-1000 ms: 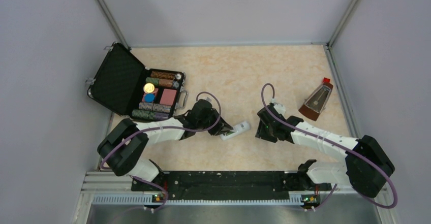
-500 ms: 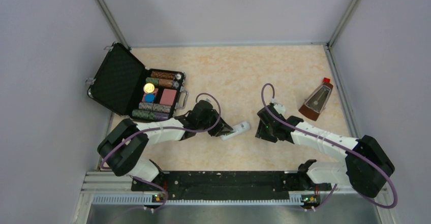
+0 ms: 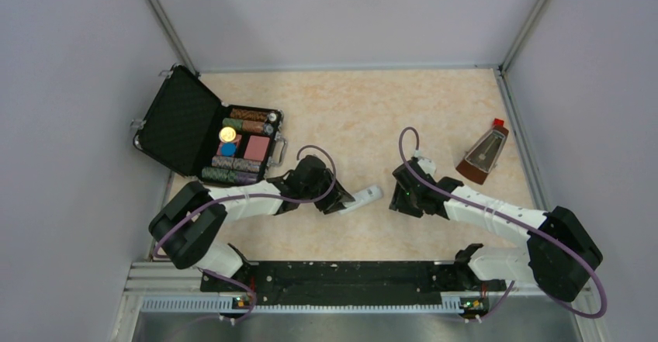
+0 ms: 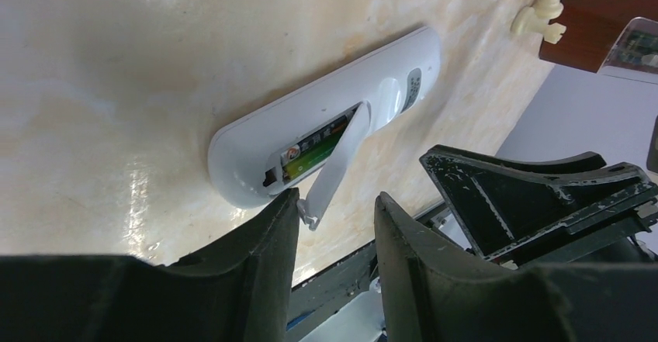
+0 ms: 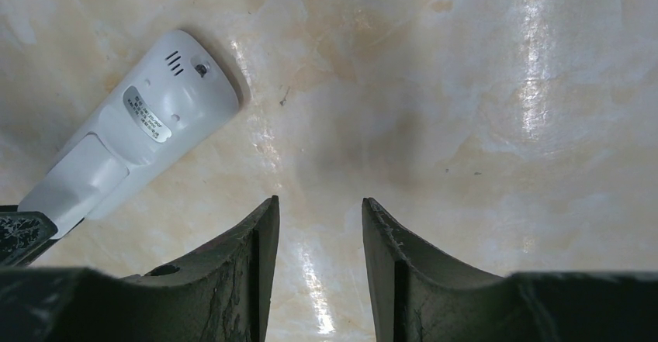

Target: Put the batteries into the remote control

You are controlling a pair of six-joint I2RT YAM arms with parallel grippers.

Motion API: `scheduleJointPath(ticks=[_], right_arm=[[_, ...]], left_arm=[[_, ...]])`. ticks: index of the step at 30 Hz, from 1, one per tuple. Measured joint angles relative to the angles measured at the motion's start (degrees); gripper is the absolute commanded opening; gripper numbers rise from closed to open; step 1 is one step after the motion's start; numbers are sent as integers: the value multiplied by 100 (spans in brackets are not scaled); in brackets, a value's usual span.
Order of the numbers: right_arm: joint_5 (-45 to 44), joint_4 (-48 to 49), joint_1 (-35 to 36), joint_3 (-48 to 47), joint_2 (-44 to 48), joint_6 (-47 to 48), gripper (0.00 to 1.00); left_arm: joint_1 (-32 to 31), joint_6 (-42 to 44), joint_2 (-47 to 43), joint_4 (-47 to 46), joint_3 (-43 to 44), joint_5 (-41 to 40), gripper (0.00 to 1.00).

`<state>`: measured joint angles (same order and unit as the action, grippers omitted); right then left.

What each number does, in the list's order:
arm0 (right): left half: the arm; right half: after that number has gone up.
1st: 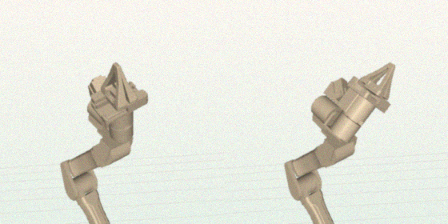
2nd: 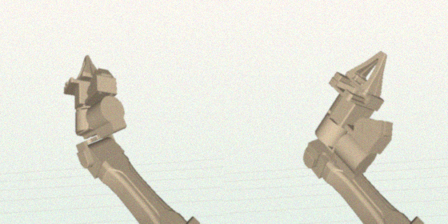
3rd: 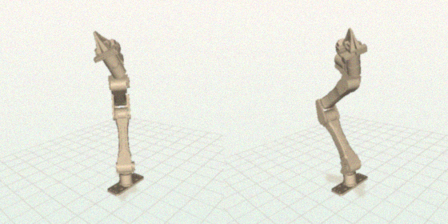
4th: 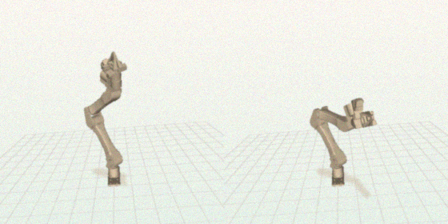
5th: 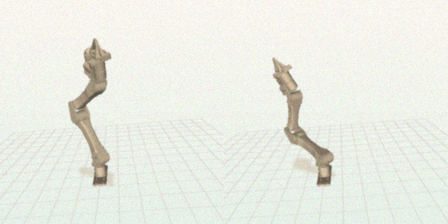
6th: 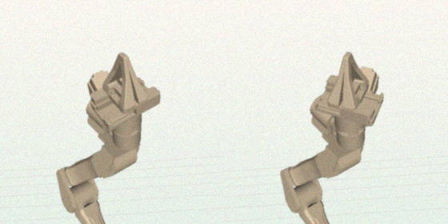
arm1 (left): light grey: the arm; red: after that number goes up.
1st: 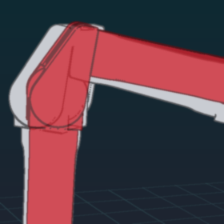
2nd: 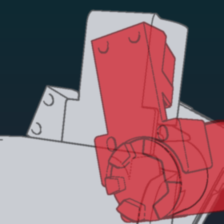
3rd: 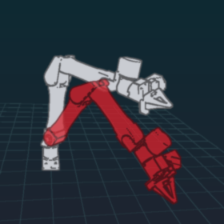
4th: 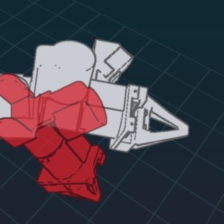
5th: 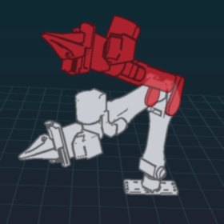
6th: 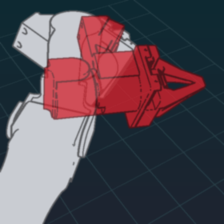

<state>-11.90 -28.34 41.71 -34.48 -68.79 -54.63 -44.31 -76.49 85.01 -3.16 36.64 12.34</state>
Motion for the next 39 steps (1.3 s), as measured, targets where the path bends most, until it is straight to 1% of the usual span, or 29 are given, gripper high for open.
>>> scheduleJointPath(ticks=[3,8,12,18,24,27,30,34,39], right_arm=[[0,2,0,9,0,0,44],[2,7,0,33,4,0,46],[13,7,0,33,17,2,49],[59,-7,0,31,114,57,49],[356,107,7,-160,210,387,39],[503,337,85,-376,164,586,38],[557,551,297,-728,-125,765,38],[560,774,702,-1189,-802,927,37],[560,872,968,-1587,-1534,1027,32]], left_arm=[[-4,2,-2,129,0,-26,50],[-9,-13,-57,291,22,-76,52],[-11,-9,-149,485,46,-140,52],[-11,-9,-387,793,48,-260,52],[-11,-4,-743,1062,48,-452,46],[-11,22,-944,1178,48,-592,43],[-11,79,-1051,1239,48,-686,41],[-9,197,-1016,1386,48,-730,39],[-7,343,-789,1491,48,-726,39]])
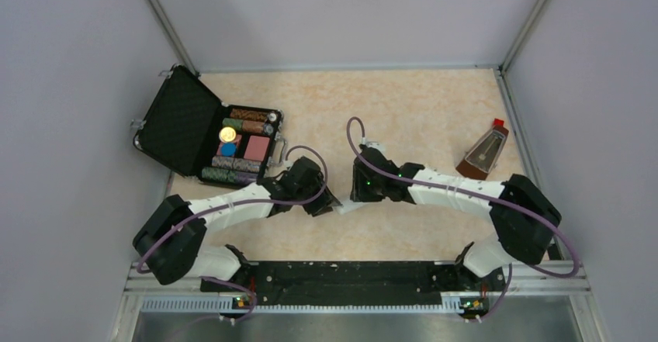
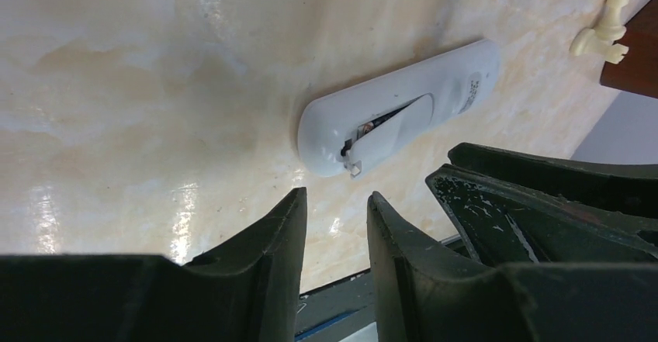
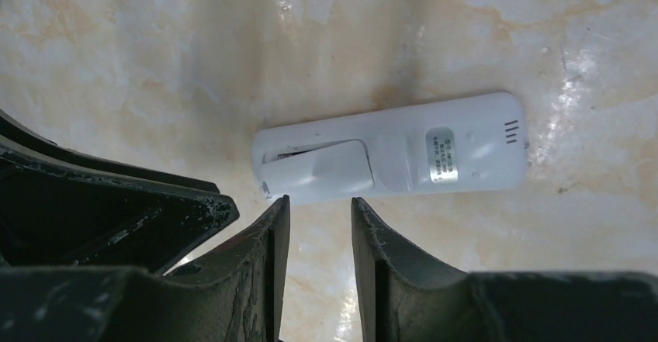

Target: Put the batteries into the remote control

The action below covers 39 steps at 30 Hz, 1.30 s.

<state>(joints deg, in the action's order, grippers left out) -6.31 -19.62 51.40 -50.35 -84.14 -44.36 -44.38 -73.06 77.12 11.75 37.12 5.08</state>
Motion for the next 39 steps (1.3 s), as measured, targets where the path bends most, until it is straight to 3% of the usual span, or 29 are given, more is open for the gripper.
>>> scheduleJointPath(ticks=[11,30,39], right_arm=[[-2,-4,111,-229,-490,35,27],[-70,-15,149,-225,-710,-225,26],[-323,-136,175,-225,-603,-297,33]], left_arm=[[46,177,319,4,0,111,43],[125,225,533,-319,-17,321,44],[140,234,876,-243,203,317,39]])
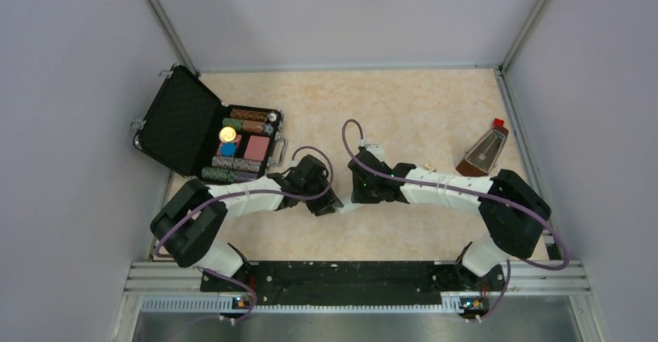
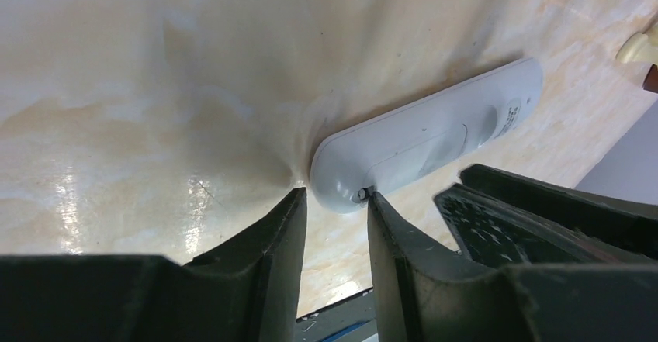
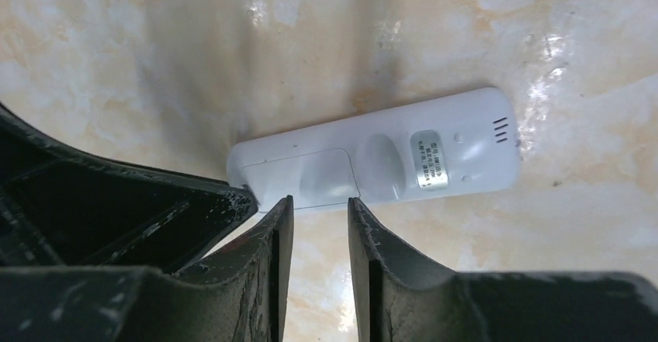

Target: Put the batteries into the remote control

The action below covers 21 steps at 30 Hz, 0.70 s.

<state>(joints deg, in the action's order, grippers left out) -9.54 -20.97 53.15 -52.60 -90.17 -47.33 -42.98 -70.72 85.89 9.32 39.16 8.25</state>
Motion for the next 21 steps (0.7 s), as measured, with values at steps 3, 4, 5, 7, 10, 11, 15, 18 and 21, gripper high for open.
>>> scheduleJointPath(ticks=[3,4,5,7,10,11,15,18,21], right_arm=[[-186,-162,0,0,295,-26,34],[-240,-214,-2,0,400,-26,35],[-308,-280,-2,0,525,-31,35],[-398,-376,-4,4,710,-46,35],[-487,-422,-9,92,820,-83,35],[-503,-442,-11,166,822,-94,35],[-533,-584,-17,387,756,-133,35],[-529,-608,-17,457,651,-136,35],[-522,-577,-17,461,568,-133,35]], left_arm=[[7,2,-2,22,2,-22,39],[11,11,-13,35,2,-35,39],[11,17,-37,70,2,-57,39],[15,42,-127,188,2,-142,40],[26,103,-448,398,2,-341,41],[26,131,-599,466,2,-413,42],[26,214,-1292,726,2,-822,43],[26,275,-1895,876,-26,-1163,44],[26,339,-2505,931,-116,-1521,45]])
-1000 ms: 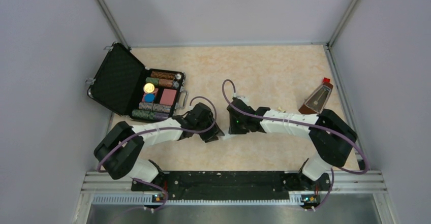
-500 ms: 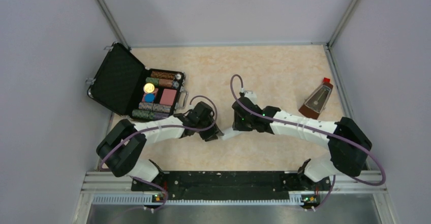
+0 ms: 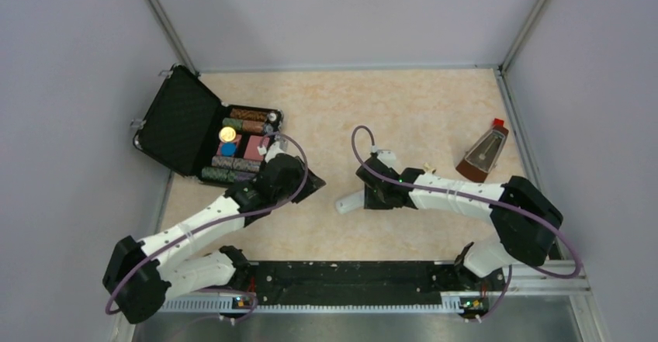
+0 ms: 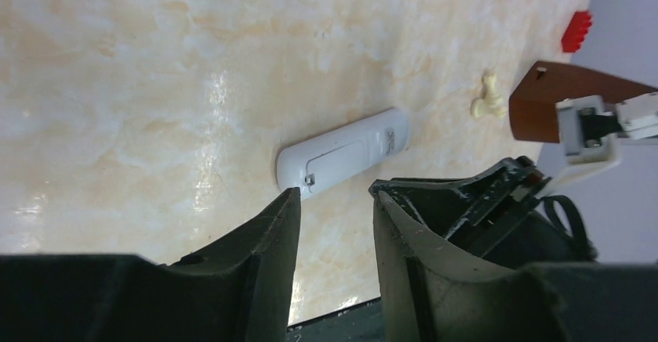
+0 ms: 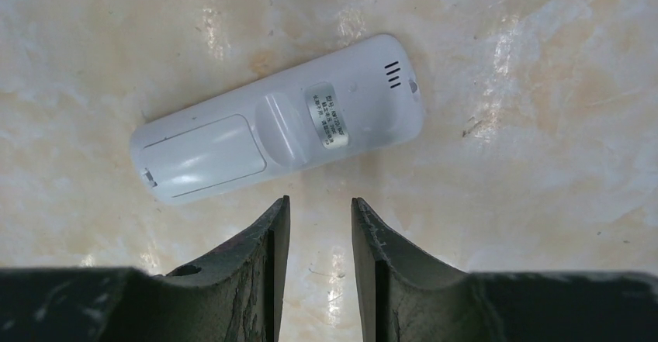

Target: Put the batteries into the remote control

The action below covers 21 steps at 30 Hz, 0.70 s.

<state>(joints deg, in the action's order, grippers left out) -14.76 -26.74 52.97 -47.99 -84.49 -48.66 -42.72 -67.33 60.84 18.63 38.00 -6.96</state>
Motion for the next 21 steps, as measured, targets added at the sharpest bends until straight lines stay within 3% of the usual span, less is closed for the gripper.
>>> scheduleJointPath(ticks=[8,21], right_arm=[[190,92,28,-66,-378,129,35],[175,175,243,-1257,-861,627,29]], left_arm=[[11,22,-741,271,-199,-673,45],[11,20,-1032,501,-256,-1023,46]])
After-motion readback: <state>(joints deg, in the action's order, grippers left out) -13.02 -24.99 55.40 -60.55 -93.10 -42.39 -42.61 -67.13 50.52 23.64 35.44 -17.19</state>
